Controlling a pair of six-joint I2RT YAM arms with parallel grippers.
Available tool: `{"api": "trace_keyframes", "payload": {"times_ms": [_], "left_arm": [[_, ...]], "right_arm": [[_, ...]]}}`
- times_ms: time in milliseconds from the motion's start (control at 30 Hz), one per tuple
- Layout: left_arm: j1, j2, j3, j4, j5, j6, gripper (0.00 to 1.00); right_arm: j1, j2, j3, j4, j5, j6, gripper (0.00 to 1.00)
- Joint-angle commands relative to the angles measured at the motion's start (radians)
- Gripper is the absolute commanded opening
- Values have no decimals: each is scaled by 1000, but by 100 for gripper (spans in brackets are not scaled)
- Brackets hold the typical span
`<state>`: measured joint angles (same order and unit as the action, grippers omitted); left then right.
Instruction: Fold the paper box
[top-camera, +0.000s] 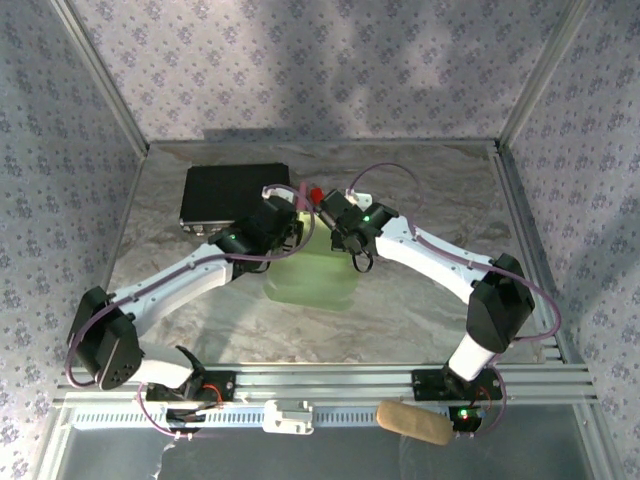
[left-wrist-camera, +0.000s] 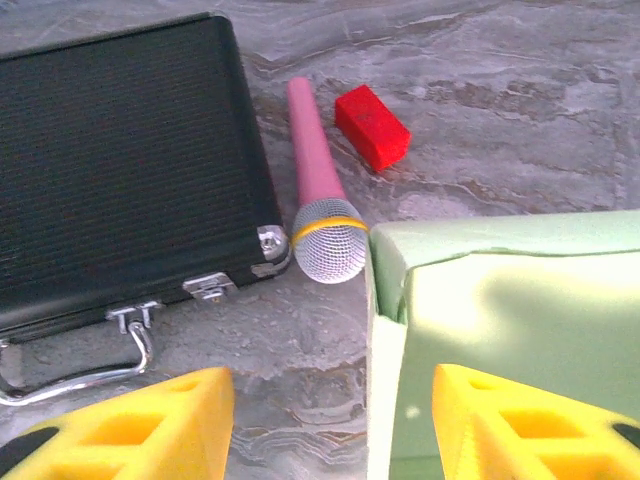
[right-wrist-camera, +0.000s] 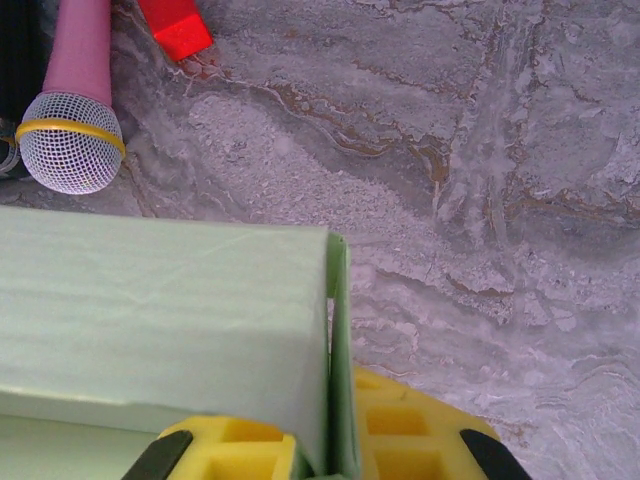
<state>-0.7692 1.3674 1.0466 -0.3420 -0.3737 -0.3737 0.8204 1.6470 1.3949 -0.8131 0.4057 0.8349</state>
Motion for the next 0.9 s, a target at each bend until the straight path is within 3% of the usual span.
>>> {"api": "trace_keyframes", "payload": {"times_ms": [0,367,667,867], "left_arm": [[9,-46,-28,-23,80,22,55],[10,-43,-115,-15,26,53,50],[9,34,-91,24,5,65,38],[-1,80,-72,18,-50,62,37]], "right_arm": [[-4,13,34,-33,24,23,0],[-3,17,33,-27,18,23,0],[0,18,33,-22,16,23,0],[2,13,33,-25,18,24,0]]}}
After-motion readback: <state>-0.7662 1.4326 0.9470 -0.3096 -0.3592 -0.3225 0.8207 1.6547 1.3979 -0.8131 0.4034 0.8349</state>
